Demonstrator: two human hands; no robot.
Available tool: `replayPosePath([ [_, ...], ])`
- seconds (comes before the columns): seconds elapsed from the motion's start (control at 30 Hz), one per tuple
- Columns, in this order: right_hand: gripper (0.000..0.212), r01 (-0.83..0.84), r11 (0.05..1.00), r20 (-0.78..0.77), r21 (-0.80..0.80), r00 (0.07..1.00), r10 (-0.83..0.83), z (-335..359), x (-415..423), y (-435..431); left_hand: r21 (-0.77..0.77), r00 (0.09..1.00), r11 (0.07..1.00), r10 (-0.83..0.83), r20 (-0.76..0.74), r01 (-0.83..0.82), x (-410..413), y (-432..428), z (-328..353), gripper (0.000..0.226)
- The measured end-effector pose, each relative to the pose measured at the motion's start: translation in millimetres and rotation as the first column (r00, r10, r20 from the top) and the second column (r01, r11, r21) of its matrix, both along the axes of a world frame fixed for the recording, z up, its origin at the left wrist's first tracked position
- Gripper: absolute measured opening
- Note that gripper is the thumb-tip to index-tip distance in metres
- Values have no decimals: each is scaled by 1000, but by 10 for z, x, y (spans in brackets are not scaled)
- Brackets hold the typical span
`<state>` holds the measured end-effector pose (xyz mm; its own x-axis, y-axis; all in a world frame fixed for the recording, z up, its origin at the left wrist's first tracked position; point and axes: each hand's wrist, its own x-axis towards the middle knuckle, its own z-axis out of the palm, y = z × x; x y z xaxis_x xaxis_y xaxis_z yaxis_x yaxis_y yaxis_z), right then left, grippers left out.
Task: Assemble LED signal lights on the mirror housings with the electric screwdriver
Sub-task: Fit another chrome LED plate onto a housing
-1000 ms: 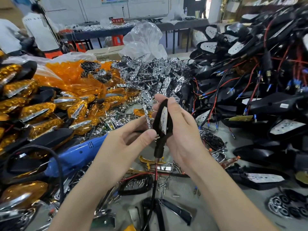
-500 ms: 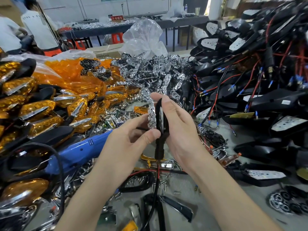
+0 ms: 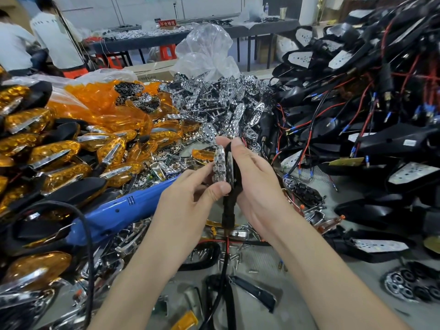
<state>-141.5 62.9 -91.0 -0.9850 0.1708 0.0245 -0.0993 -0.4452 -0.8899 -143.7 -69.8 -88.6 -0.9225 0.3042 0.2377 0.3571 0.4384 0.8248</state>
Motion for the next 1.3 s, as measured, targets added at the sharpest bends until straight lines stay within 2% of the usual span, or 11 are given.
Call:
replayPosePath([
  [0.3, 33, -15, 996, 40, -88, 999, 18, 6, 0, 17, -15, 992, 997, 68, -103, -70, 4, 88, -68, 62],
  [0.7, 33, 5, 980, 109, -201, 994, 17, -6, -49, 27, -4, 987, 994, 106, -123, -107, 26, 155, -129, 75],
  [0.93, 33, 24, 973, 104, -229, 995, 0, -20, -61, 24, 46, 982, 990, 135, -134, -130, 46, 189, -164, 67],
  [1.03, 32, 33, 974, 93, -223, 996, -12, -44, -77, 44, 110, 990, 987, 127, -66, -119, 36, 218, -210, 49],
  [1.13, 33, 63, 977, 97, -204, 994, -44, -54, -86, 72, 231, 995, 971, 49, 89, -69, -3, 199, -204, 26],
  [1.2, 33, 58, 973, 88, -222, 995, -40, -43, -83, 84, 332, 977, 942, -30, 212, -43, -29, 162, -178, 25],
  [1.3, 33, 47, 961, 91, -272, 996, -23, -26, -85, 79, 494, 896, 865, -153, 417, -83, -57, 137, -130, 38],
])
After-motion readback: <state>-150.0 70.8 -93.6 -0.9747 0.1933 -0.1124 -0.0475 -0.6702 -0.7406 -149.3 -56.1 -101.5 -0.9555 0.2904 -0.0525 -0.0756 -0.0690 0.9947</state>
